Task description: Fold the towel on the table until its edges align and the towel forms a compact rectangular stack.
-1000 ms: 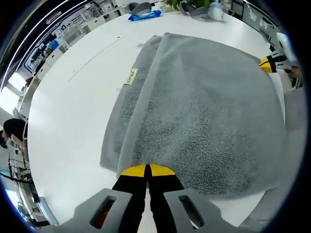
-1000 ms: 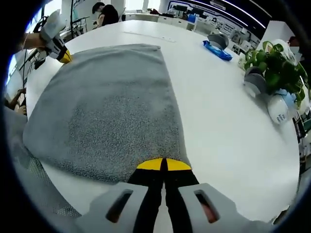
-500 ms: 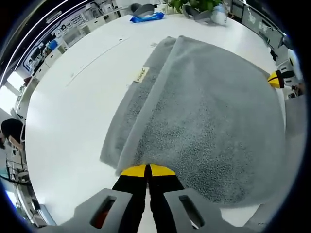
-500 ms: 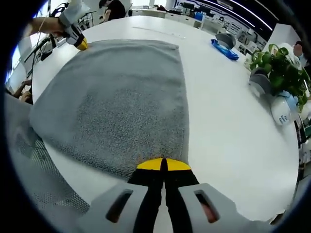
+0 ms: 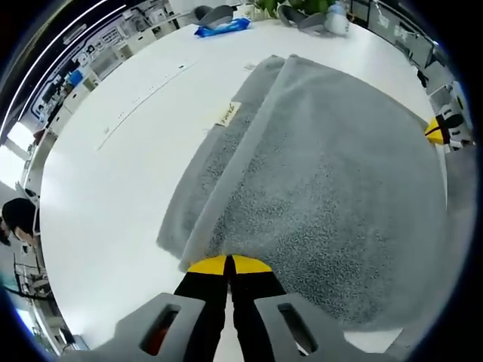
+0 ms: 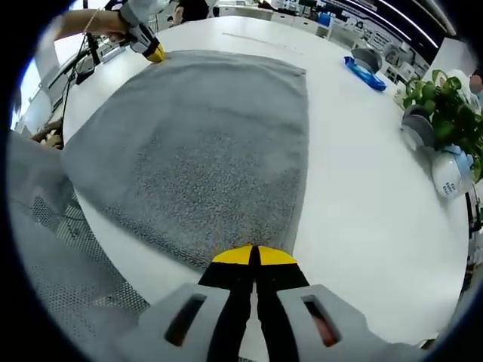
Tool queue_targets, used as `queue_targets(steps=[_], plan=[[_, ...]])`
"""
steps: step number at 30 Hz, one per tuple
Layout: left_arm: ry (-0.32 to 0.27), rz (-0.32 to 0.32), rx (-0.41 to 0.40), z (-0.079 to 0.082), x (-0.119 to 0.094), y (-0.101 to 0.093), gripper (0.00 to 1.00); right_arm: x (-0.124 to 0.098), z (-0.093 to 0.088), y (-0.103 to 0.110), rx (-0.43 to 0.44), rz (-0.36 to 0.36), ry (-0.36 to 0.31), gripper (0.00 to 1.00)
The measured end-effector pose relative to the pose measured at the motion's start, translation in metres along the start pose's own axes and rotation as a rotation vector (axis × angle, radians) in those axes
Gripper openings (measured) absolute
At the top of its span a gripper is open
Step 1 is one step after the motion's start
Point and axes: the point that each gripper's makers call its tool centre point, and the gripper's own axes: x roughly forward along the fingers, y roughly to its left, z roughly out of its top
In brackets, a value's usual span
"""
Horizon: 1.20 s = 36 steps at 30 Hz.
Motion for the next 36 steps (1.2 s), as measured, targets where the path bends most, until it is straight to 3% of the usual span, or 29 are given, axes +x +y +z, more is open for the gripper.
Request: queue_targets(steps=[36], plan=[[-0.079, -0.024, 0.048, 0.055, 0.027, 0.017, 0.01, -0.007, -0.010, 0.033, -0.017, 0.082, 0.032, 0.00]])
